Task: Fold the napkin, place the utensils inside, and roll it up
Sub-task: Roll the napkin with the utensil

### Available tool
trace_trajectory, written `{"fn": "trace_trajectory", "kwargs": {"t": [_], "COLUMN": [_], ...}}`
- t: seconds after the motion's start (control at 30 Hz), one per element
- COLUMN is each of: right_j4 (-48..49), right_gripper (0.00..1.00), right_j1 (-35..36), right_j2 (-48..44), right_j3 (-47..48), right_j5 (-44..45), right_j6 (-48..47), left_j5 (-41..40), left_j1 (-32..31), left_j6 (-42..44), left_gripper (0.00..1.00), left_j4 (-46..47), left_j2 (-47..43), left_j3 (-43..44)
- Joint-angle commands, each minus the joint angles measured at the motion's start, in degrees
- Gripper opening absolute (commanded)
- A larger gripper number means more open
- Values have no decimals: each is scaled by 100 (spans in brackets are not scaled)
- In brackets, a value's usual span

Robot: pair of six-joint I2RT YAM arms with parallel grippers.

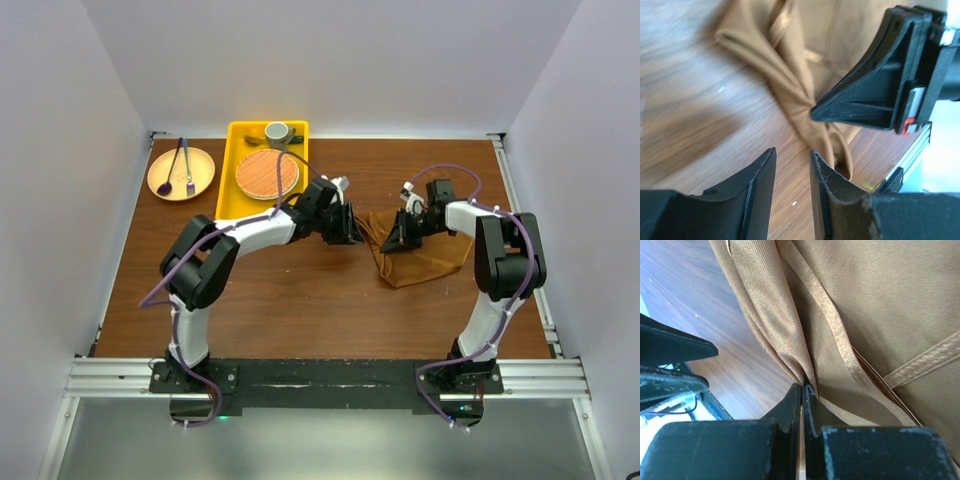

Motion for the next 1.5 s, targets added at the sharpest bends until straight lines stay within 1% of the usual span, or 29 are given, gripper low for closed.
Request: {"fn": "trace_trajectory", "kwargs": {"t": [0.0, 0.2, 0.33, 0.47, 0.57, 0.73, 0.83, 0.93, 1.1, 1.47], "right_j4": [229, 291, 440, 739, 783, 634, 686, 669, 625, 397], "right_gripper": [0, 0, 0, 0, 0, 0, 0, 0, 0, 0], "right_j1": [174, 718, 1062, 1256, 1300, 1160, 800, 589, 167, -159], "right_j2": [25, -45, -150, -195, -212, -282, -309, -283, -55, 421], "right_j3": [-126, -126, -144, -179, -161, -143, -310, -363, -416, -328], "right_j5": [-260, -234, -261, -340, -480, -462, -594, -761, -937, -665], "right_j6": [204, 397, 704, 1004, 1118, 1004, 986, 943, 907, 723], "left_j5": [-165, -130, -156, -165, -147, -95, -42, -24, 2, 248], "left_j1": [193, 421, 509, 571, 580, 545, 475, 378, 272, 149], "left_j6": [76, 172, 260, 269, 269, 217, 190, 155, 102, 76], "left_gripper": [38, 38, 38, 38, 37, 37, 37, 37, 37, 37], "left_j4": [95, -1, -63, -125, -125, -63, -2, 51, 148, 280], "left_j2": [-595, -1034, -1289, -1483, -1571, -1554, -1440, -1325, -1097, -578], "left_j3": [-365, -727, -920, -1139, -1228, -1246, -1158, -1088, -991, -437]}}
